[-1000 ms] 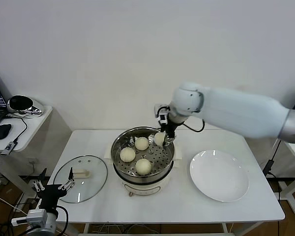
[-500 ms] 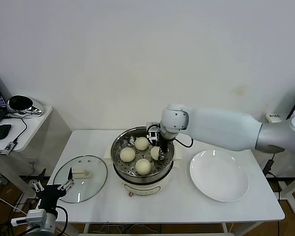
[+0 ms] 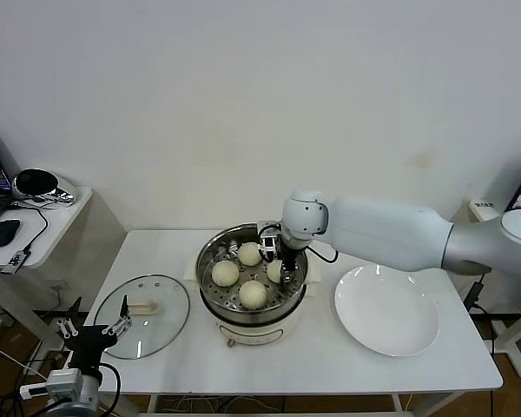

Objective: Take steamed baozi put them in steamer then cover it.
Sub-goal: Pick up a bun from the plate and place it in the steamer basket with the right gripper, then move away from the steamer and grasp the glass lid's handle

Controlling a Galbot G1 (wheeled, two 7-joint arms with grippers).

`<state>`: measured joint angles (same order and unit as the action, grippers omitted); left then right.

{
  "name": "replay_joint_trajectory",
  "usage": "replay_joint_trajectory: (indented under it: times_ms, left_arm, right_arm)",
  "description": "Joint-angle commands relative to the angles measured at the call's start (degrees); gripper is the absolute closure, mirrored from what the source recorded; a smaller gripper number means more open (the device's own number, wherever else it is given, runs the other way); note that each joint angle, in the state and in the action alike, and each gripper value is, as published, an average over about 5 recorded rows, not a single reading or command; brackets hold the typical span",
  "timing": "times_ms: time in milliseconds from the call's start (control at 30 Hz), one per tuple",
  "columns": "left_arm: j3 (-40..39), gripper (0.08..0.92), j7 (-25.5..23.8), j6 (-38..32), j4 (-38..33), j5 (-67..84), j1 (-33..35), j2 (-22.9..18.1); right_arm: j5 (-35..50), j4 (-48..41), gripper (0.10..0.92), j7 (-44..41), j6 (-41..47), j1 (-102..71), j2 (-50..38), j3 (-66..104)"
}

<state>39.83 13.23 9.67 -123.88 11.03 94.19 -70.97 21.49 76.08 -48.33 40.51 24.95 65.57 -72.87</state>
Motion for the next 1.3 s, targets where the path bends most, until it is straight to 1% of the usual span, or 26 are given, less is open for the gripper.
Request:
replay_joint_trajectory:
  times_ms: [33,133,333,433,533,633,700,800,867,933,1033,1167,1300]
  left_arm:
    - [0.10,0.177,-0.02,-0.02,-0.08,0.00,0.06,-0.03]
    - [0.19,0.177,0.02,-0.03,-0.07,0.03,0.08,-0.04]
    - [0.13,0.177,0.00,-0.01,0.17,0.03,-0.15,0.06]
    - [0.05,0.177,-0.02,-0.01,0.49,0.02,-0.30,0.14]
    - [-0.05,0.177,-0.03,-0.03,0.80,-0.01,-0.38,0.19]
    - [-0.11,0.177,-0.05,-0.05,1.00,-0.04,-0.42,0.22]
    - [-0.12,0.177,-0.05,-0.05,1.07,-0.06,-0.47,0.23]
    - [-0.20,0.177,0.01,-0.10,1.21,-0.15,-0.61,0.14]
    - [-0.39,0.177,0.16,-0.30,1.39,-0.19,-0.67,0.10]
    - [-0.60,0.177,0.34,-0.46,1.62,-0.24,-0.68,0.10]
    - [-0.88,0.177,0.56,-0.50,1.82,-0.41,-0.73,-0.05]
    - [-1.74,0.177,0.60,-0.98,1.67,-1.13,-0.74,-0.77]
    - [-3.52,0.177,0.84,-2.81,2.04,-5.04,-0.61,-1.63]
  right_arm:
    - [-1.81,-0.05,0.456,-0.01,-0.20,-0.64,-0.15,0.76]
    - [-1.79,0.97,0.400,-0.41,-0.36,0.08,-1.35,1.84]
    - [0.69,6.19,0.238,-0.13,-0.33,1.93,-6.97,6.31]
    - [2.93,9.55,0.206,2.58,-0.23,1.43,-10.55,9.37]
    - [6.81,14.28,0.203,8.89,-0.55,-0.21,-14.79,12.14]
    - [11.48,20.35,0.203,17.81,-2.96,-4.06,-20.35,15.73]
    - [13.63,24.15,0.203,25.28,-6.29,-9.16,-24.85,19.96]
    - [14.17,27.86,0.203,35.99,-14.70,-22.57,-30.75,30.27]
    - [12.31,29.17,0.203,41.22,-20.75,-33.46,-33.30,38.14]
    - [9.35,29.87,0.203,44.61,-25.91,-43.68,-34.41,45.50]
    - [3.85,30.14,0.203,47.13,-34.01,-60.44,-33.01,59.01]
    - [-5.81,28.86,0.203,46.39,-44.69,-80.06,-25.36,78.32]
    - [-15.39,27.27,0.203,42.97,-54.11,-92.96,-14.59,94.68]
